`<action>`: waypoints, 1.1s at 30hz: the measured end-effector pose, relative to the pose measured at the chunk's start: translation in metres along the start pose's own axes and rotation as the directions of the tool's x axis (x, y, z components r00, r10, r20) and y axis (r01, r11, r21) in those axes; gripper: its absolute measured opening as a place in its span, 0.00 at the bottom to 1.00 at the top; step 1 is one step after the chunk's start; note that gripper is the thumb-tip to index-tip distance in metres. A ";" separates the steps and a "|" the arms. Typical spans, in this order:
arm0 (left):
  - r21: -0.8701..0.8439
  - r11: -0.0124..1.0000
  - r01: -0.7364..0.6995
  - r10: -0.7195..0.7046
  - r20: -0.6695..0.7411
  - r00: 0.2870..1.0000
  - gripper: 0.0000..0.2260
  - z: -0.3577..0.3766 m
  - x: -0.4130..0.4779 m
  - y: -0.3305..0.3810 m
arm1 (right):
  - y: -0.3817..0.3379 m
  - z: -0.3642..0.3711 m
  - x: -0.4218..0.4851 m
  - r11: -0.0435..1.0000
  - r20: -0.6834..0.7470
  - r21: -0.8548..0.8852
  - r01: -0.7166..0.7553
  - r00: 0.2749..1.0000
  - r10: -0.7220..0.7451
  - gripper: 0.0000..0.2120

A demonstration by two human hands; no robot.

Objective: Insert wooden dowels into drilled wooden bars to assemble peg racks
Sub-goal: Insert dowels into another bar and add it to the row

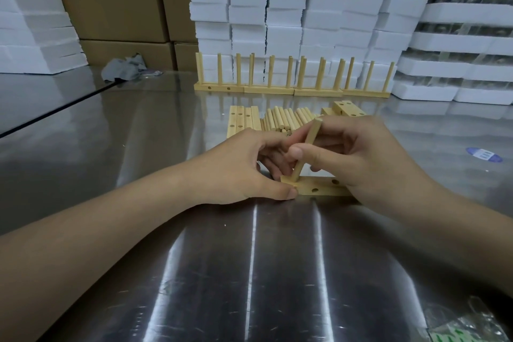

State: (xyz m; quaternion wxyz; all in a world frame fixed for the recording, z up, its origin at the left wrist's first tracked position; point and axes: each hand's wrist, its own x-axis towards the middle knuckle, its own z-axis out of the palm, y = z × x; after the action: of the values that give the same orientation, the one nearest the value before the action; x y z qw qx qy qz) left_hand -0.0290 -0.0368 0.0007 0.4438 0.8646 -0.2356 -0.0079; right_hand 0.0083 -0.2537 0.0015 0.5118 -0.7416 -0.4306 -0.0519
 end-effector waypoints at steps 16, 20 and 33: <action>-0.070 0.997 -0.014 0.011 -0.040 0.999 0.21 0.001 0.001 0.001 | -0.013 0.012 0.006 0.962 -0.140 -0.244 -0.119 0.986 0.087 0.12; -0.066 0.997 -0.044 0.041 -0.054 0.998 0.36 0.002 -0.001 0.002 | -0.011 0.013 0.002 0.952 -0.151 -0.292 -0.096 0.987 0.053 0.09; 0.211 0.950 -0.231 0.256 -0.102 0.961 0.43 0.004 -0.005 0.004 | 0.002 0.007 -0.004 0.992 -0.039 -0.103 -0.069 0.997 0.065 0.03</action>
State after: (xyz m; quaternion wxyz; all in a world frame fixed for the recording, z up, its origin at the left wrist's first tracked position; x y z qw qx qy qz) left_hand -0.0357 -0.0399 0.0008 0.3678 0.8671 -0.3114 0.1260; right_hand 0.0047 -0.2506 -0.0047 0.4815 -0.7803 -0.3928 -0.0702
